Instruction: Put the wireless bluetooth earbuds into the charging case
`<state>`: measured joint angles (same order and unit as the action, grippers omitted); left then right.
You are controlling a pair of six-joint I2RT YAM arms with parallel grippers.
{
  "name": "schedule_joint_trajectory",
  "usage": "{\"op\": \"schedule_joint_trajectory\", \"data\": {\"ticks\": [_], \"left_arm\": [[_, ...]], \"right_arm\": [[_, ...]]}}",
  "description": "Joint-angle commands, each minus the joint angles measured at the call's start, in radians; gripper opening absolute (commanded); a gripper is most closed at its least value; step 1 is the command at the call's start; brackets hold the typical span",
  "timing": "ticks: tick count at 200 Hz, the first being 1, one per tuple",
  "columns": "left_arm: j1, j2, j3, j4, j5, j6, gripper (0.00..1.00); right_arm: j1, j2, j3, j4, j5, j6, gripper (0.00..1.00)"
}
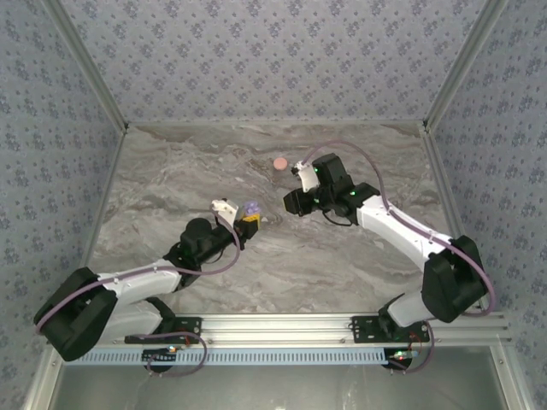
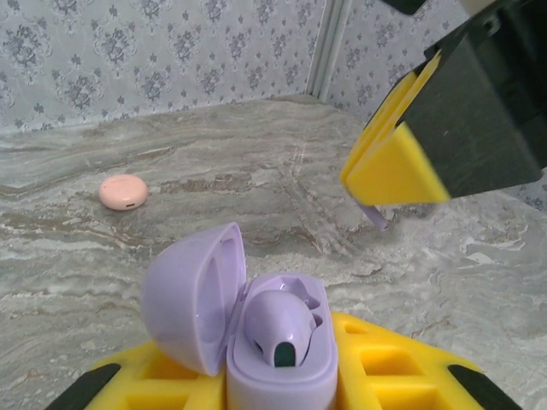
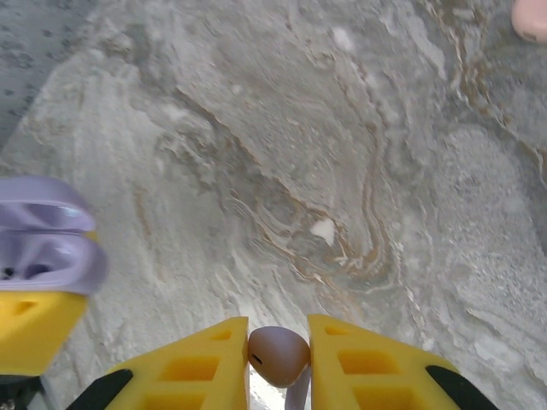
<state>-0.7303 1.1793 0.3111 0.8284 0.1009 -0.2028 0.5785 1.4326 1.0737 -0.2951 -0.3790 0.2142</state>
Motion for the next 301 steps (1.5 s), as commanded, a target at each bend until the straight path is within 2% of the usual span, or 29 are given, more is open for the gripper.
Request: {"op": "schedule_joint_trajectory", "data": {"ticks": [1,91,301], "left_arm": [[-0.013,0.017,-0.001,0.121,0.026,-0.007,0.26],[-0.04,0.037,0.019,0.212,0.015,-0.038,0.26],[-0.07,0.062,0.055,0.282,-0.044,-0.115,0.26]], "right_arm": [[0.022,-0.042,0.013,0.027,-0.039,-0.007,0.22],[0.094,-0.071,0.062,0.153,-0.084,-0.009,0.22],[0.145,-0.035,0.081,0.217,-0.091,0.018,0.22]]}}
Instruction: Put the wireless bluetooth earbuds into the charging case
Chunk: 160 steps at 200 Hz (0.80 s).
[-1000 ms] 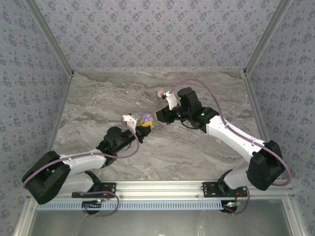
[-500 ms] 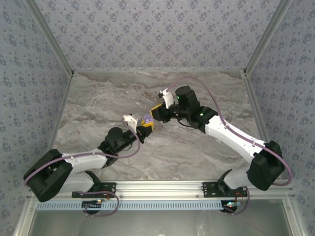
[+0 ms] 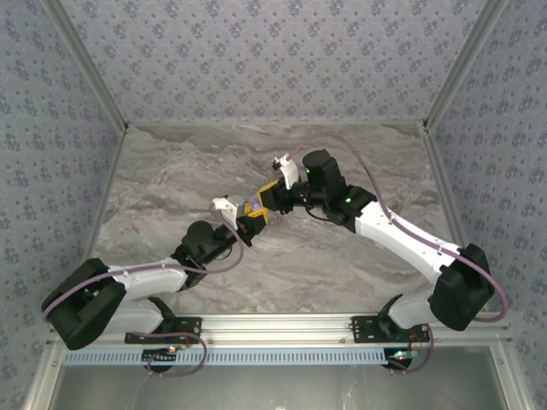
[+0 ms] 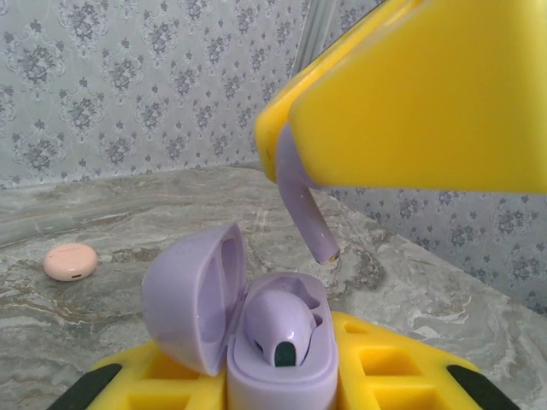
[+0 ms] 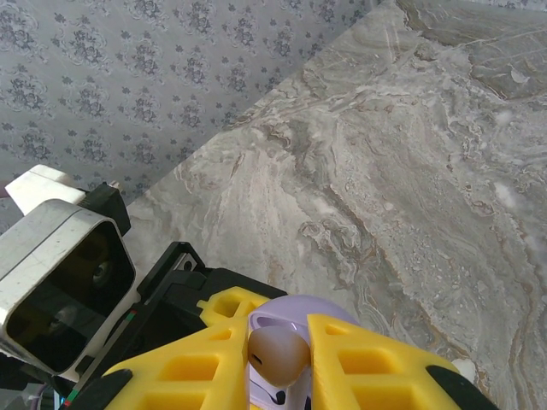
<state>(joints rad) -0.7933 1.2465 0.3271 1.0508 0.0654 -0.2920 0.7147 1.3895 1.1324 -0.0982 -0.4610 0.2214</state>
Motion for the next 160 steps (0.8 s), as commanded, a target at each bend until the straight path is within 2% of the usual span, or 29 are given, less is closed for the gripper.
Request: {"op": "schedule_joint_trajectory", "data": {"ticks": [1,160], "left_arm": [[-0.007,-0.006,0.039,0.059,-0.009,-0.027,0.26],[-0.008,-0.007,0.046,0.072,-0.015,-0.063,0.24]], "right_arm": [[0.009,0.009,0.023,0.021,-0.009,0.011,0.22],[0.011,0.034,0.009,0.029,-0.008,0.016,0.22]]}}
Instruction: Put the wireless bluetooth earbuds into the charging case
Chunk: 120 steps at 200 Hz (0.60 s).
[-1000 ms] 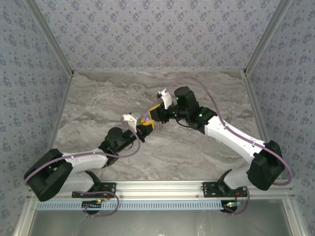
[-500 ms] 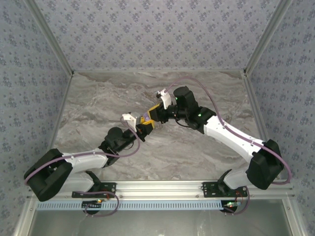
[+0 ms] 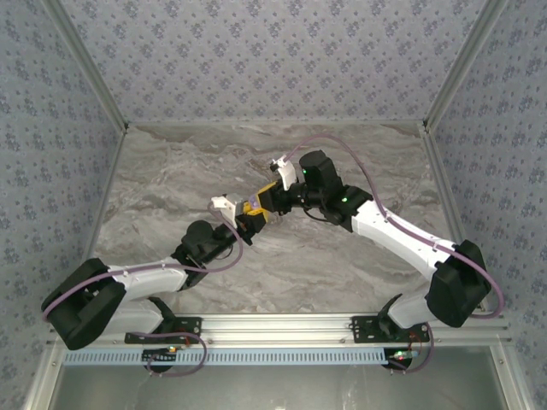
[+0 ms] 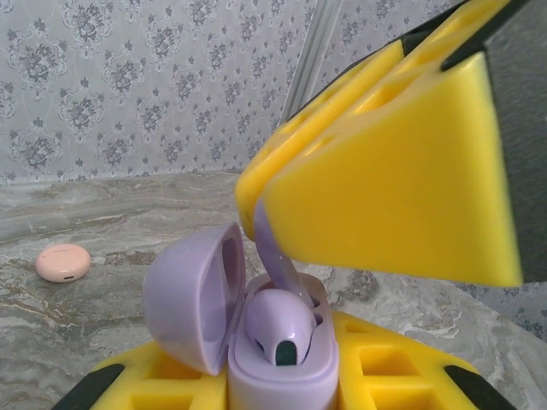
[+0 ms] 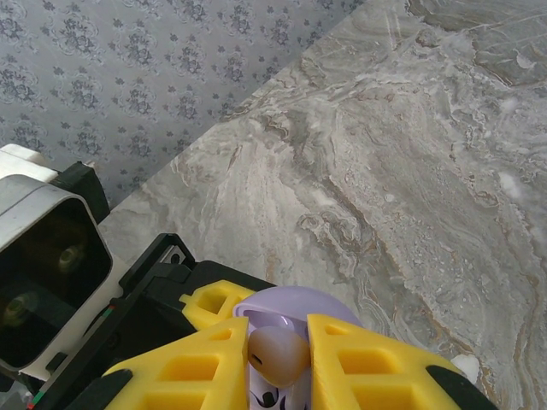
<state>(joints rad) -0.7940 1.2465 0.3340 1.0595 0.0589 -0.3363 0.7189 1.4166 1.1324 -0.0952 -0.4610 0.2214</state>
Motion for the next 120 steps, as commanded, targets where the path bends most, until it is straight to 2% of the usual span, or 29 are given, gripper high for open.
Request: {"op": "schedule_joint_trajectory", "data": {"ticks": [1,80,120], "left_arm": [[-0.007,-0.007,0.039,0.064,-0.008,-0.019,0.24],[-0.007,-0.039,0.035,0.03,-0.034,-0.012,0.24],[-0.007,-0.046,0.036,0.018,-0.031,-0.007,0.24]], "right_arm": [[0.006,0.007,0.009,0.026,-0.008,0.015,0.22],[0.01,-0.004,-0.009,0.004,0.007,0.019,0.22],[0.015,-0.004,-0.009,-0.008,0.022,0.016,0.27]]}}
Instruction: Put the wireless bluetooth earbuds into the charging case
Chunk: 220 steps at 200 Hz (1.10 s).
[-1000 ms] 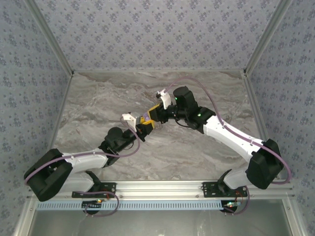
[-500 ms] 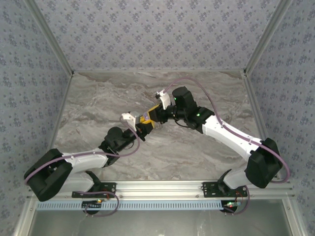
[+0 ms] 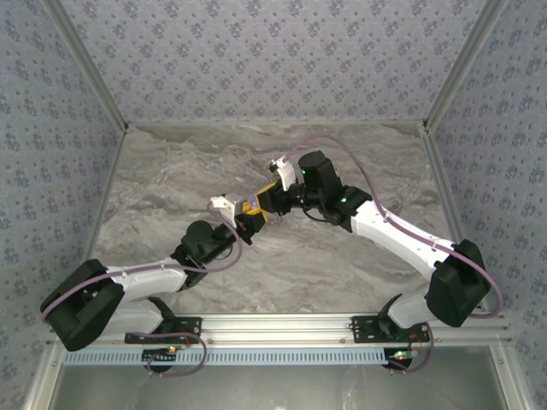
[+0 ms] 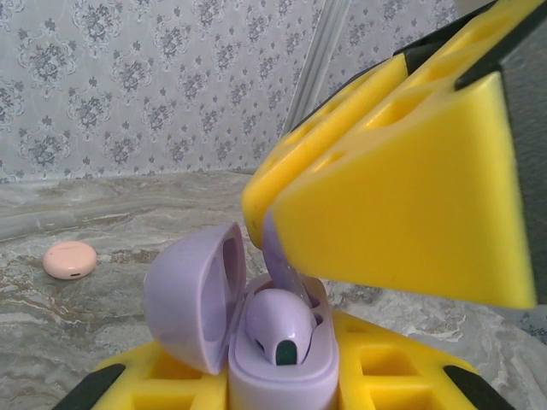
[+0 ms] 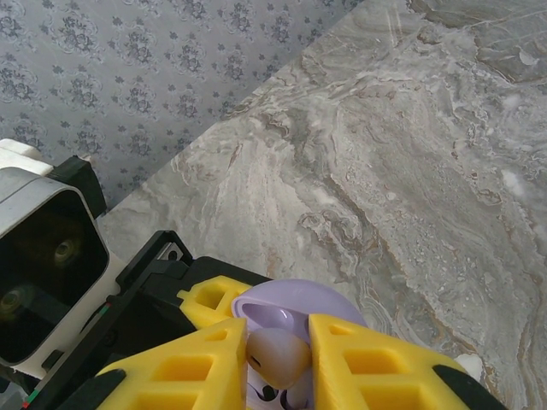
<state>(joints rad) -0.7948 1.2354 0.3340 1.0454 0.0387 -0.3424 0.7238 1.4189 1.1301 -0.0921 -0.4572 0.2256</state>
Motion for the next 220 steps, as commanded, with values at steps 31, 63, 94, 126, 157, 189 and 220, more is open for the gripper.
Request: {"op": "schedule_joint_trajectory", "data": {"ticks": [31,63,94,126,157,189,220], "left_arm": [[-0.006,-0.04,0.038,0.022,-0.01,0.003,0.24],[-0.007,-0.048,0.038,0.009,-0.01,0.011,0.24],[-0.007,-0.056,0.041,-0.007,-0.007,0.016,0.24],[-0.006,-0.06,0.04,-0.012,-0.005,0.022,0.24],[-0.007,-0.062,0.041,-0.019,-0.003,0.027,0.24],[-0.007,-0.064,0.045,-0.033,0.002,0.034,0.24],[-0.01,-0.065,0.051,-0.053,0.005,0.049,0.24]], "right_arm": [[0.014,-0.009,-0.003,-0.024,0.026,0.008,0.29],[0.015,-0.014,-0.003,-0.032,0.031,0.004,0.29],[0.016,-0.021,-0.003,-0.038,0.032,0.003,0.31],[0.017,-0.028,-0.001,-0.049,0.041,-0.004,0.34],[0.019,-0.032,0.002,-0.059,0.045,-0.009,0.38],[0.022,-0.035,0.011,-0.072,0.038,-0.016,0.41],[0.03,-0.038,0.03,-0.092,0.034,-0.028,0.45]]}}
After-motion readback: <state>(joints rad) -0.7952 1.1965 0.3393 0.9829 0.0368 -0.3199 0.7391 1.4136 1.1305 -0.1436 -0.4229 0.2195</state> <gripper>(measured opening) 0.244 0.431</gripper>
